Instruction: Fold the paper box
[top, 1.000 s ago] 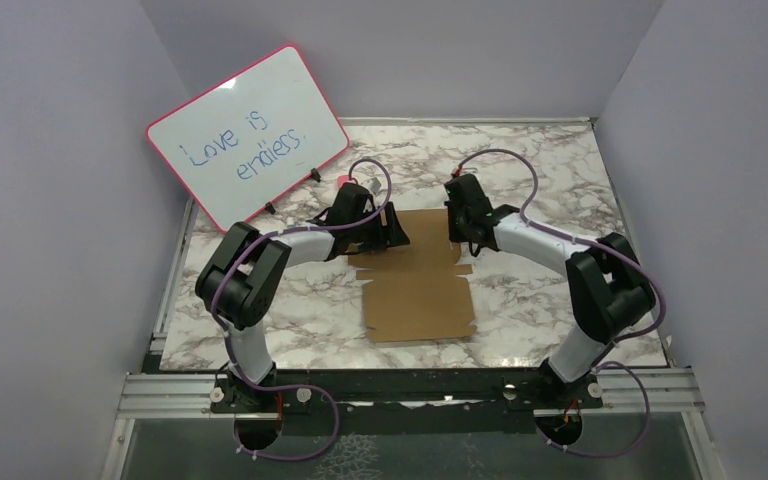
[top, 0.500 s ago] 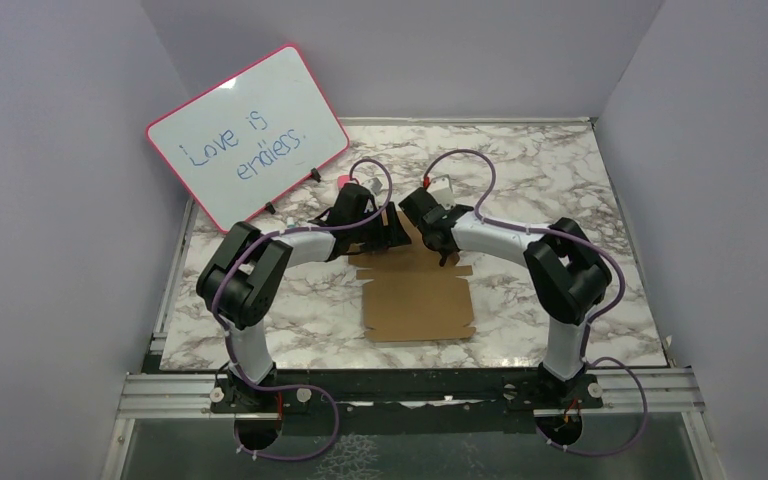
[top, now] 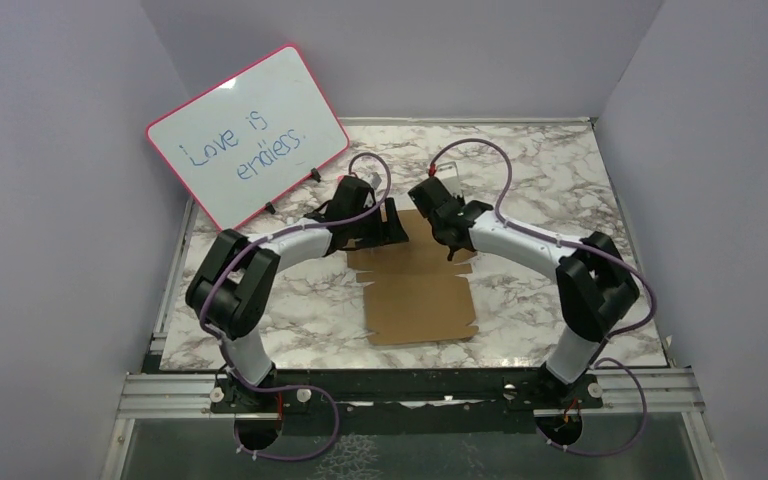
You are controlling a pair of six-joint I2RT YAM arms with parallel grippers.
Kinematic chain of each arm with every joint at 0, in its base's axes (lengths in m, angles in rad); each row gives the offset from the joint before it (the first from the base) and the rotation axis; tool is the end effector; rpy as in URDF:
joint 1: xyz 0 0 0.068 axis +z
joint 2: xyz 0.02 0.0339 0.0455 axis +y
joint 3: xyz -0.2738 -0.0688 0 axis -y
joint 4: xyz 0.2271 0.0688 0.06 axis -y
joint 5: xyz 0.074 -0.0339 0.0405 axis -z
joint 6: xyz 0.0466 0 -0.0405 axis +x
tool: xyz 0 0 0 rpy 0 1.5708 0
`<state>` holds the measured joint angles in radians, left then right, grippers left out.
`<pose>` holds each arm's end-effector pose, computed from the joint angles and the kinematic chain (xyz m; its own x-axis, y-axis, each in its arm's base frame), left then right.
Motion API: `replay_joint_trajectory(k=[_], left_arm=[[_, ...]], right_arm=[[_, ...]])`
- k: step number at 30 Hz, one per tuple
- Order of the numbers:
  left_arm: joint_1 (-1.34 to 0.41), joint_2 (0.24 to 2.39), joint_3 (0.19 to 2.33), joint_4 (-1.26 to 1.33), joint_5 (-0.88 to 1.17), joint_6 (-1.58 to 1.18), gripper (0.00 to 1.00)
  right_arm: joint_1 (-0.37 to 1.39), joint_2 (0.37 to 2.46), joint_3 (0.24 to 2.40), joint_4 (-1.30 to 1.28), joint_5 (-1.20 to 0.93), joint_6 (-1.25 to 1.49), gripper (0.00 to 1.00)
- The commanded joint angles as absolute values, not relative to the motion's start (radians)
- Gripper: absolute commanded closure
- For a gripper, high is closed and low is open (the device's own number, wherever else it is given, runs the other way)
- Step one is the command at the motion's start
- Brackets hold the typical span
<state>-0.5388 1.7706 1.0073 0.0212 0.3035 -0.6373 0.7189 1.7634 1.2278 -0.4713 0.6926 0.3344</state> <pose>0.3081 -0.2004 0.1881 -0.8701 -0.1414 -0.4722 0.2003 0.7738 -0.6009 0.2883 0.2127 0.2251 -0.6828 -0.2619 -0.6820 -0.0274 0.9420 -0.3344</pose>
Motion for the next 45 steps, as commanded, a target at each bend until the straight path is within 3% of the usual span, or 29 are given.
replay_joint_trajectory(k=[1,11,20,30,45], left_arm=[[-0.534,1.613,1.047,-0.083,0.228,-0.585,0.25],[-0.516,1.315,0.813,-0.161,0.174,-0.619,0.25],[-0.511,1.137,0.590,-0.134,0.127,-0.745,0.25],[-0.493,1.194,0.469,0.058,0.141,-0.852,0.26],[-0.488,1.345,0.465,0.173,0.198,-0.897,0.26]], right_arm=[[0.723,1.652,1.194,-0.400,0.608,0.294,0.66],[0.723,1.518,1.016,-0.193,0.176,0.267,0.47],[0.723,1.540,0.858,0.038,-0.067,0.340,0.43],[0.723,1.620,0.795,0.227,-0.170,0.410,0.43],[0.723,1.721,0.740,0.329,-0.192,0.473,0.43]])
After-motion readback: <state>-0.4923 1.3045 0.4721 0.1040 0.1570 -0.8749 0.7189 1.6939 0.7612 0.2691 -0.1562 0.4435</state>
